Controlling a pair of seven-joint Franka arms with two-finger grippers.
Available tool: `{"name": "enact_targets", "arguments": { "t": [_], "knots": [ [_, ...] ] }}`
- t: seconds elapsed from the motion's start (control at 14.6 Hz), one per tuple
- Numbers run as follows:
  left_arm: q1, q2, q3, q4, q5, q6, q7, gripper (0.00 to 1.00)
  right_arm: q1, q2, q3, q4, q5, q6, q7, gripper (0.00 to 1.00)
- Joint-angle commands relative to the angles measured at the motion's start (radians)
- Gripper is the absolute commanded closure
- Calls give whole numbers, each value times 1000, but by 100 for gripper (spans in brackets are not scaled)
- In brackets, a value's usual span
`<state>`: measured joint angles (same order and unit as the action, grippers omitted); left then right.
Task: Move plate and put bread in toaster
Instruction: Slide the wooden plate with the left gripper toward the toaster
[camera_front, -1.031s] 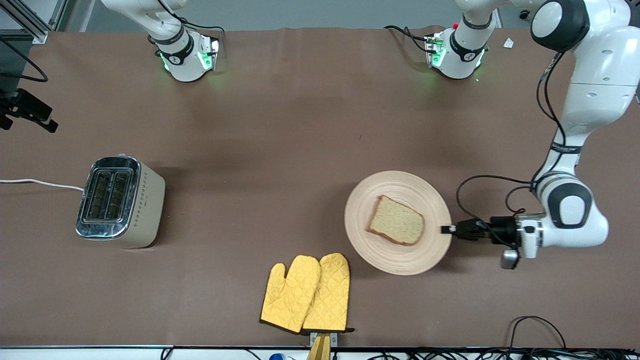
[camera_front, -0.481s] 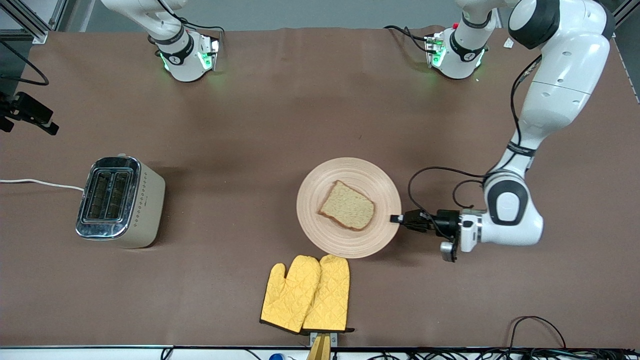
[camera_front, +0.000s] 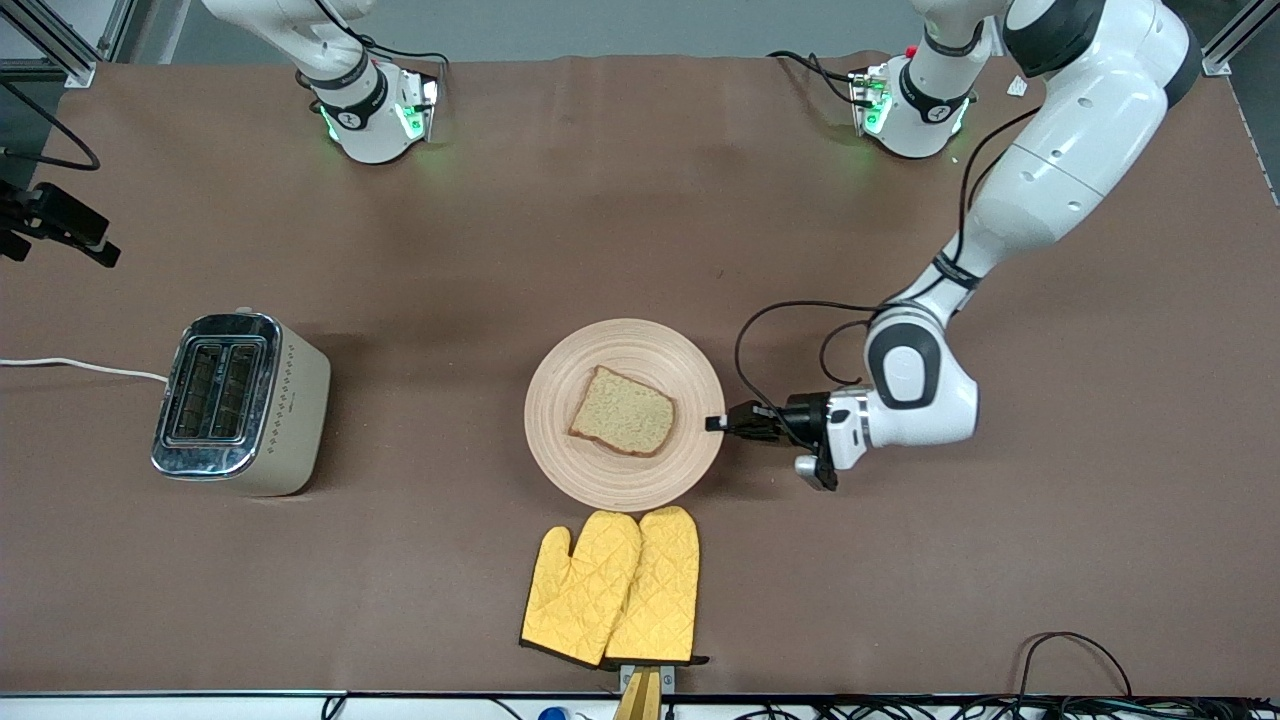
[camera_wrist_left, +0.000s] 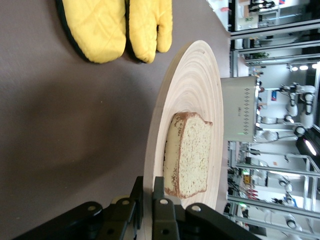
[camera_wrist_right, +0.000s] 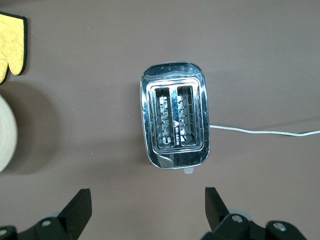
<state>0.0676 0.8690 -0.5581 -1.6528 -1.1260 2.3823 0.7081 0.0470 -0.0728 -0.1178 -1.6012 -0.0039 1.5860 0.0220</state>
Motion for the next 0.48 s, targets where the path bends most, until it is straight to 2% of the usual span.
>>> {"name": "enact_targets", "arguments": {
  "t": [0.0,0.41],
  "knots": [
    [-35,-19,-23,-24,-92,60,2,100,-15,2,10,1,-10,-9,-5,0],
    [-141,-12,-23,-65,-190,235,16,100,7,16,18,-2,19,-17,24,0]
  ]
}}
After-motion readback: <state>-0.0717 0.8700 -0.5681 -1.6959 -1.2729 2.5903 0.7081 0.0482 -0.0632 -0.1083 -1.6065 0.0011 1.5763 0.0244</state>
